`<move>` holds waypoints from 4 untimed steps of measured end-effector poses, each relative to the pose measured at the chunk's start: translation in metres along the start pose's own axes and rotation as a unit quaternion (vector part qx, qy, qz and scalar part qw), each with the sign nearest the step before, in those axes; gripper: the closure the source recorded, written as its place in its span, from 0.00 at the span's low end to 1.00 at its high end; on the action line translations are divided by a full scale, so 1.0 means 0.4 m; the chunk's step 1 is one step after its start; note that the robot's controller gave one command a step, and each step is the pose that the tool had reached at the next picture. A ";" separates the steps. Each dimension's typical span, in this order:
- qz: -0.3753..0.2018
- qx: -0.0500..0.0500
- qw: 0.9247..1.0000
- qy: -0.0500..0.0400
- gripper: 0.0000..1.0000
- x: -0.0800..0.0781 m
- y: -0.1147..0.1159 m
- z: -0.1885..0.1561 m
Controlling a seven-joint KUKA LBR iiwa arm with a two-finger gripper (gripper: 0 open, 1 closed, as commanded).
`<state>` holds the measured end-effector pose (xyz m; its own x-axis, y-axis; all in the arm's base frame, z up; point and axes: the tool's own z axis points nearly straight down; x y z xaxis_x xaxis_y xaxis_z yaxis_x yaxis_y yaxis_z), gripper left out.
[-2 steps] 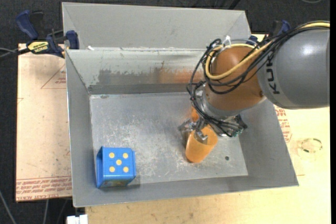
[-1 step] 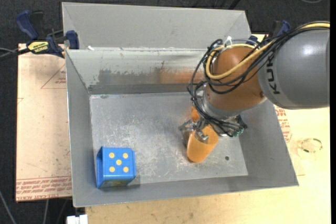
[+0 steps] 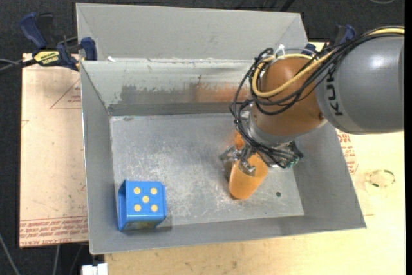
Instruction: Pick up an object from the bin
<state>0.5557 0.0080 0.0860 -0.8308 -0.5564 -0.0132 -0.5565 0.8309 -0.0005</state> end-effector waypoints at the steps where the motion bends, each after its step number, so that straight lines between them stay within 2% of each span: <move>1: 0.000 0.000 1.000 0.000 1.00 0.000 0.000 0.000; 3: 0.000 0.000 1.000 0.000 1.00 0.000 0.000 0.000; 4: 0.000 0.000 1.000 0.000 0.00 0.000 0.000 0.000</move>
Offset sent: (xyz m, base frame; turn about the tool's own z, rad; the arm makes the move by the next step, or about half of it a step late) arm 0.0000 0.0000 0.0000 0.0000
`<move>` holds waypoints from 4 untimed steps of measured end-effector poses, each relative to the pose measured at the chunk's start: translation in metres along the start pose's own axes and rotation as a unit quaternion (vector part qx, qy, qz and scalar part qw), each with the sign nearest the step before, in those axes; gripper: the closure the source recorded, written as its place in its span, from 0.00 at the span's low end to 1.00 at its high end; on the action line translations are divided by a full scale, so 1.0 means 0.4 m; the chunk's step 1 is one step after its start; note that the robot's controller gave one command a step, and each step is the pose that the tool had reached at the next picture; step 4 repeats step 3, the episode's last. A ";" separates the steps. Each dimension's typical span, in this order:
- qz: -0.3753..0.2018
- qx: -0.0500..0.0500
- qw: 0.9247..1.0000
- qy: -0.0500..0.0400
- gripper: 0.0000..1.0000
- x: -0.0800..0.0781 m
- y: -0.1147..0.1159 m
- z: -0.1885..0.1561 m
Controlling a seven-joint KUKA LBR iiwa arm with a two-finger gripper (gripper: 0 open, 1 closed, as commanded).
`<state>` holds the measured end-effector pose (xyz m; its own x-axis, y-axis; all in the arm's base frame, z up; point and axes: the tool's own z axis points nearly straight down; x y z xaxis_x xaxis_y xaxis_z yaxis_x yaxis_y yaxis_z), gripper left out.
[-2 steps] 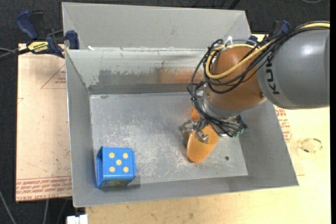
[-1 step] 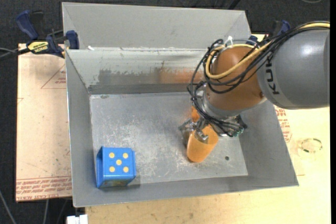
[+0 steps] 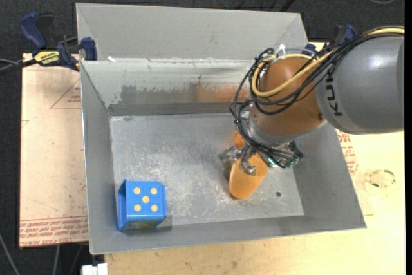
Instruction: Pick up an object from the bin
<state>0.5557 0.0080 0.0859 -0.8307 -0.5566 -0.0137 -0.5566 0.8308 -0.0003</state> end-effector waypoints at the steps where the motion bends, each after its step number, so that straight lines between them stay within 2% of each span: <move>1: 0.000 -0.001 1.000 0.002 1.00 0.005 0.000 0.006; 2: 0.000 -0.001 1.000 0.002 1.00 0.005 0.000 0.006; 3: -0.031 -0.001 1.000 0.000 1.00 0.047 -0.005 -0.278; 4: -0.031 -0.001 1.000 0.000 1.00 0.047 -0.005 -0.278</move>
Offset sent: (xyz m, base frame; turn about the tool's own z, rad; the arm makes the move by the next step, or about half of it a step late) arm 0.0000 0.0000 0.0000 0.0000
